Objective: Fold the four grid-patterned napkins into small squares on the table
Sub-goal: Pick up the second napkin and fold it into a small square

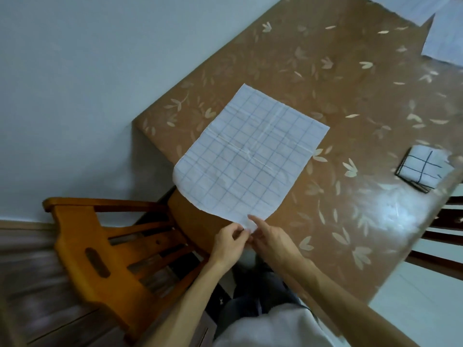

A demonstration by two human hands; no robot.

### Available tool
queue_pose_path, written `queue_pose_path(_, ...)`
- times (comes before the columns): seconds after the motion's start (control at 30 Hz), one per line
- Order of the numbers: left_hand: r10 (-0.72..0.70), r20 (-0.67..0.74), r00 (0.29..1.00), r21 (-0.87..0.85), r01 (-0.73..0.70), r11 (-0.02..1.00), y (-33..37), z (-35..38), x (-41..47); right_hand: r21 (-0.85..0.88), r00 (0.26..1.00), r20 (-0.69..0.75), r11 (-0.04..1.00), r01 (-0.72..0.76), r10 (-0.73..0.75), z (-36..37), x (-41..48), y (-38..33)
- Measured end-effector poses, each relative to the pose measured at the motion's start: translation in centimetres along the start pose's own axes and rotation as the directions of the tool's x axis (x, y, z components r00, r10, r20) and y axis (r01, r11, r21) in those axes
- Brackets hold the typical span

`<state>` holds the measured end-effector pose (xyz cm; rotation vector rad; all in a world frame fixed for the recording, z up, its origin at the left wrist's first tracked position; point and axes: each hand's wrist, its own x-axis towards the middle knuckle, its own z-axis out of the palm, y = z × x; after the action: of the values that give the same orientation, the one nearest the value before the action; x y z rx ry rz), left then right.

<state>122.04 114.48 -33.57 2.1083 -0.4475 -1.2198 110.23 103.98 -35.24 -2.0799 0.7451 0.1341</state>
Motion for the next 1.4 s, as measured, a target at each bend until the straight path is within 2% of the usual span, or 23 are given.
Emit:
queue_pose_path(0.1, 0.101, 0.001, 0.995, -0.064, -0.101, 0.993, 2.8, 0.1, -1.3, 0.093, 0.995, -0.08, 0.994, -0.058, 0.065, -2.5, -0.3, -0.9)
queue_pose_path(0.2, 0.221, -0.037, 0.974, -0.054, -0.223, 0.973, 4.8, -0.8, -1.6, 0.239, 0.986, -0.164, 0.971, 0.003, 0.037, -5.0, -0.8, -1.3)
queue_pose_path(0.33, 0.419, -0.248, 0.873, 0.279, -0.35, 0.894, 6.3, -2.7, -0.7, 0.347, 0.949, -0.303, 0.937, 0.027, 0.085, -7.5, -0.8, -0.6)
queue_pose_path(0.43, 0.473, -0.259, 0.842, 0.499, -0.303, 0.812, 7.7, -4.7, 1.0, 0.366, 0.918, -0.393, 0.925, 0.102, 0.055, -9.6, -0.3, -0.7)
queue_pose_path(0.5, 0.46, -0.247, 0.853, 0.545, -0.27, 0.794, 8.4, -6.3, 2.6, 0.353, 0.892, -0.451, 0.922, 0.161, 0.016, -11.3, -0.1, -1.3)
queue_pose_path(0.67, 0.471, -0.202, 0.859, 0.514, -0.316, 0.797, 10.7, -10.1, 6.3, 0.237, 0.82, -0.562, 0.928, 0.288, -0.111, -15.2, -0.7, -3.9)
queue_pose_path(0.8, 0.518, -0.264, 0.814, 0.459, -0.367, 0.809, 14.0, -10.9, 6.3, 0.168, 0.765, -0.628, 0.933, 0.317, -0.147, -18.0, -0.8, -5.9)
queue_pose_path(0.93, 0.608, -0.204, 0.768, 0.446, -0.48, 0.755, 17.9, -11.5, 5.3, 0.101, 0.717, -0.663, 0.924, 0.369, -0.214, -21.1, -0.2, -8.9)
queue_pose_path(1.0, 0.61, -0.213, 0.763, 0.35, -0.523, 0.777, 20.1, -13.0, 5.3, 0.044, 0.681, -0.674, 0.905, 0.424, -0.286, -22.9, 0.0, -10.7)
queue_pose_path(1.07, 0.552, -0.22, 0.804, 0.242, -0.503, 0.83, 21.2, -14.7, 5.9, 0.025, 0.649, -0.688, 0.884, 0.468, -0.324, -24.9, -0.1, -12.4)
queue_pose_path(1.1, 0.509, -0.183, 0.841, 0.196, -0.476, 0.857, 21.4, -15.5, 5.7, 0.024, 0.633, -0.696, 0.871, 0.491, -0.337, -25.8, -0.3, -13.4)
queue_pose_path(1.2, 0.484, -0.01, 0.875, 0.158, -0.477, 0.865, 20.5, -15.5, 5.1, -0.013, 0.562, -0.729, 0.829, 0.56, -0.391, -28.4, -0.8, -16.2)
queue_pose_path(1.23, 0.514, -0.001, 0.858, 0.062, -0.513, 0.856, 20.0, -15.2, 4.7, -0.032, 0.539, -0.735, 0.815, 0.579, -0.412, -29.1, -0.9, -17.1)
queue_pose_path(1.27, 0.436, 0.059, 0.898, -0.148, -0.424, 0.893, 18.9, -14.9, 5.8, -0.057, 0.513, -0.743, 0.804, 0.592, -0.43, -29.7, -1.1, -18.0)
queue_pose_path(1.3, 0.478, 0.153, 0.865, -0.123, -0.463, 0.878, 18.3, -14.4, 7.4, -0.082, 0.487, -0.754, 0.798, 0.597, -0.441, -30.3, -1.2, -18.7)
queue_pose_path(1.33, 0.545, 0.113, 0.831, 0.079, -0.554, 0.829, 18.3, -13.8, 6.5, -0.111, 0.459, -0.766, 0.796, 0.595, -0.45, -30.8, -1.2, -19.3)
queue_pose_path(1.37, 0.546, 0.026, 0.837, 0.154, -0.543, 0.825, 18.7, -13.5, 6.3, -0.134, 0.436, -0.777, 0.797, 0.589, -0.453, -31.3, -1.1, -19.7)
queue_pose_path(1.4, 0.458, 0.067, 0.886, 0.025, -0.461, 0.887, 20.3, -13.6, 5.6, -0.159, 0.418, -0.787, 0.805, 0.572, -0.453, -31.7, -1.0, -20.0)
